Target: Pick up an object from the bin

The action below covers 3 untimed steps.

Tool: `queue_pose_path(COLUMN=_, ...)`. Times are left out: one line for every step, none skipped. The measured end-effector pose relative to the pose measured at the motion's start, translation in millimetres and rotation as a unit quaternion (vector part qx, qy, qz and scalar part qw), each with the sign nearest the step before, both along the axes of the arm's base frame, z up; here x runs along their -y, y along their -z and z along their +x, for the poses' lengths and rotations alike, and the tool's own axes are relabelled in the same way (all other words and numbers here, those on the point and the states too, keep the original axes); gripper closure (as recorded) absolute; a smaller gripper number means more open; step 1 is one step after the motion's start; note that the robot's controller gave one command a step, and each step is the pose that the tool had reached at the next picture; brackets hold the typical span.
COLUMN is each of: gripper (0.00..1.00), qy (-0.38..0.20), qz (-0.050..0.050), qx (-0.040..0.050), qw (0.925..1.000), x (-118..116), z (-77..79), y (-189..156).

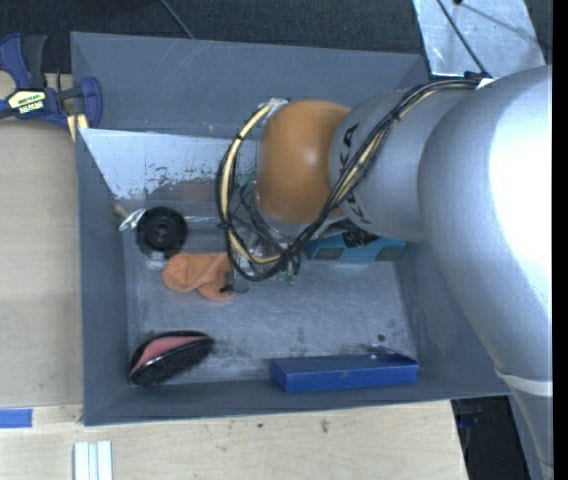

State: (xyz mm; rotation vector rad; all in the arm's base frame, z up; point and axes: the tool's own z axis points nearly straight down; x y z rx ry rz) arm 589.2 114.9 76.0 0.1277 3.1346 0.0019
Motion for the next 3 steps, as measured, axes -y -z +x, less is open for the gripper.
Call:
queue_pose_path(gripper=1.00, qy=0.000, qz=0.000, qx=-0.0024, qw=1.0000, x=0.2, z=-0.8, y=-14.3)
queue_pose_path(gripper=1.00, qy=0.000, qz=-0.001, qx=-0.0039, qw=1.0000, x=0.4, z=-1.2, y=-31.1)
queue_pose_path(gripper=1.00, qy=0.000, qz=0.000, qx=-0.0030, qw=1.0000, x=0.4, z=-0.8, y=-52.7)
